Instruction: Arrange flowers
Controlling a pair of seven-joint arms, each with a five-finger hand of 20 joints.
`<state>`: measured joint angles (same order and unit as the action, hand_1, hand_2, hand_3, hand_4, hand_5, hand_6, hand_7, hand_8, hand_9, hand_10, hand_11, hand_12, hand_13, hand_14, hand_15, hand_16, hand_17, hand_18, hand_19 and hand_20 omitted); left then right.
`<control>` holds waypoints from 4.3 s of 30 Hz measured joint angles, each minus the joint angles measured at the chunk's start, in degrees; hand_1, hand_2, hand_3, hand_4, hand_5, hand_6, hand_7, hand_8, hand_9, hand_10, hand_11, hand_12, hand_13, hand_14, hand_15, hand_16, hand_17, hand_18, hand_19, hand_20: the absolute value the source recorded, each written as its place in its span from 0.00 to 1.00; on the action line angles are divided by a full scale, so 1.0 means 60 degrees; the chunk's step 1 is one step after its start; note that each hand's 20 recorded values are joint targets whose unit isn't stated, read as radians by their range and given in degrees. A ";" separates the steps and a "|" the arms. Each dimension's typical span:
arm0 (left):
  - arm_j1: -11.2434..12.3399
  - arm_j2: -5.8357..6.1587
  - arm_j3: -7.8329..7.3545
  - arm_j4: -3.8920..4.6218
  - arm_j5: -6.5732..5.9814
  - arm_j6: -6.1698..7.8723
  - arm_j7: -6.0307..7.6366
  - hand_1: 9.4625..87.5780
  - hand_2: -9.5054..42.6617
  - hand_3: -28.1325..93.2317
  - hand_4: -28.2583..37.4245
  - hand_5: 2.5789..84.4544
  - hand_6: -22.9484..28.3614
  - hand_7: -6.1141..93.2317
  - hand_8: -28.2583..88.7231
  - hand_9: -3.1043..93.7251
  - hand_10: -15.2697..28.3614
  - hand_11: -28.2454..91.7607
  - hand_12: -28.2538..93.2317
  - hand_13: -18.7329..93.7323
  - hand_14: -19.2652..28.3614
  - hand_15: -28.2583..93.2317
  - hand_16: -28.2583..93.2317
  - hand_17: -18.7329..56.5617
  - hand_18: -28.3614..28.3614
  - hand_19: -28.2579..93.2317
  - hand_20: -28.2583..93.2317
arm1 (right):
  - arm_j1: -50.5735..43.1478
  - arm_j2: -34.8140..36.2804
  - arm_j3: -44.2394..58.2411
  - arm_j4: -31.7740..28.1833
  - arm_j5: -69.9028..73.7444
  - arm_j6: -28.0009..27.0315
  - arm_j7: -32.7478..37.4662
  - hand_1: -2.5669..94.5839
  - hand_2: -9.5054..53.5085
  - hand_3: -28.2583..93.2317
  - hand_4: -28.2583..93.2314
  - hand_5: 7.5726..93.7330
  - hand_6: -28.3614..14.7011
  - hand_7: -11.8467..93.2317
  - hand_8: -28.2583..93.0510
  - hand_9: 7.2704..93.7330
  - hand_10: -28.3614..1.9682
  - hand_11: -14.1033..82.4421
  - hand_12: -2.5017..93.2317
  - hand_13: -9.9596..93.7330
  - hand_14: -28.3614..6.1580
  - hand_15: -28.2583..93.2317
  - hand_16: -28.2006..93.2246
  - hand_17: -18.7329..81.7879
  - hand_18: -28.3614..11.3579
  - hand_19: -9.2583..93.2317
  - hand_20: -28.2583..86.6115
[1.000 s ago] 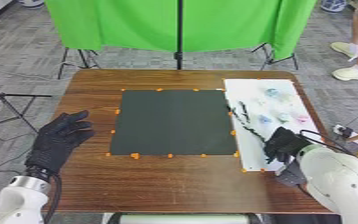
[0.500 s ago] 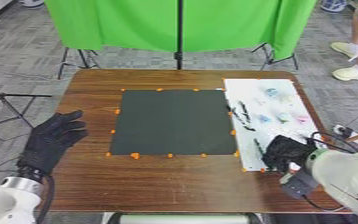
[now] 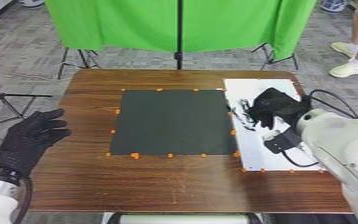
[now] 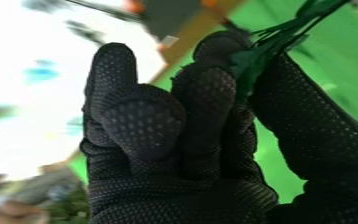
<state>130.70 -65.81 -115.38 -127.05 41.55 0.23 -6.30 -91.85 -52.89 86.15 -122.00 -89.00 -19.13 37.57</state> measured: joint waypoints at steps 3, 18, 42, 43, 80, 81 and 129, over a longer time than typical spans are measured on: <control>0.0247 0.0076 -0.0221 -0.0087 -0.0043 0.0014 -0.0011 0.24 0.32 0.83 0.00 0.52 0.59 0.37 0.13 0.46 0.74 0.62 0.39 0.49 0.84 0.80 0.19 0.21 0.93 0.78 0.23 | 0.0900 -0.0238 -0.0976 0.0330 -0.0355 0.0375 -0.0253 0.43 0.05 0.92 0.08 0.75 0.54 0.76 0.33 0.95 0.66 0.69 0.38 0.93 0.64 0.77 0.49 0.55 0.30 0.91 0.39; 0.1142 0.0081 -0.0736 -0.0290 -0.0145 0.0052 -0.0049 0.25 0.32 0.83 0.00 0.51 0.58 0.37 0.13 0.46 0.74 0.62 0.39 0.49 0.84 0.80 0.19 0.21 0.93 0.77 0.23 | 0.4476 -0.2450 -0.6732 0.2652 -0.4567 -0.1017 -0.1500 0.42 0.04 0.93 0.10 0.78 0.58 0.76 0.32 0.98 0.70 0.68 0.37 0.96 0.68 0.76 0.48 0.58 0.30 0.92 0.38; 0.0321 0.0640 0.0070 0.0005 -0.0190 -0.0001 -0.0799 0.25 0.32 0.83 0.00 0.51 0.59 0.37 0.13 0.46 0.74 0.62 0.39 0.49 0.84 0.80 0.19 0.21 0.93 0.77 0.23 | 0.4498 -0.4715 -0.8762 0.5040 -0.7541 -0.0633 0.0056 0.34 0.18 0.94 0.06 0.86 0.66 0.75 0.10 1.00 0.73 0.72 0.30 1.00 0.73 0.75 0.45 0.63 0.28 0.97 0.29; 0.0268 0.0670 0.0113 0.0033 -0.0190 -0.0006 -0.0845 0.25 0.32 0.83 0.00 0.51 0.59 0.37 0.13 0.46 0.74 0.62 0.39 0.49 0.84 0.80 0.19 0.21 0.93 0.77 0.23 | 0.4470 -0.4785 -0.8700 0.5089 -0.7417 -0.0613 0.0090 0.34 0.19 0.93 0.06 0.87 0.66 0.75 0.10 1.00 0.72 0.72 0.30 1.00 0.72 0.75 0.45 0.63 0.28 0.97 0.29; -0.0725 0.1095 0.0848 0.0441 -0.0213 -0.0225 -0.1358 0.25 0.32 0.83 0.00 0.51 0.59 0.38 0.12 0.46 0.74 0.62 0.39 0.49 0.84 0.80 0.18 0.21 0.93 0.78 0.23 | 0.4057 -0.5632 -0.7477 0.5710 -0.5269 0.0164 0.0121 0.28 0.28 0.88 0.03 0.86 0.63 0.66 0.11 1.00 0.64 0.62 0.31 0.99 0.64 0.69 0.49 0.57 0.25 0.95 0.30; -0.0741 0.1096 0.0859 0.0448 -0.0213 -0.0228 -0.1373 0.25 0.32 0.83 0.00 0.51 0.59 0.38 0.12 0.46 0.74 0.62 0.39 0.49 0.84 0.80 0.18 0.21 0.93 0.78 0.23 | 0.4044 -0.5637 -0.7421 0.5710 -0.5072 0.0209 0.0079 0.28 0.29 0.88 0.03 0.86 0.63 0.66 0.11 1.00 0.64 0.62 0.31 0.99 0.63 0.69 0.49 0.57 0.25 0.95 0.30; 0.0987 0.0015 -0.0076 -0.0179 -0.0139 0.0080 0.0128 0.25 0.33 0.83 0.00 0.51 0.59 0.38 0.12 0.46 0.74 0.62 0.39 0.48 0.84 0.81 0.18 0.21 0.93 0.78 0.23 | -0.3047 0.2244 0.2935 0.0794 -0.3532 -0.0639 0.1428 0.23 0.00 0.79 0.00 0.34 0.38 0.36 0.12 0.35 0.37 0.61 0.26 0.45 0.41 0.75 0.33 0.35 0.19 0.77 0.44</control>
<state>136.62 -65.72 -115.84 -128.13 40.72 0.71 -5.53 -110.13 -39.43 103.76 -117.24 -110.19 -22.96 46.14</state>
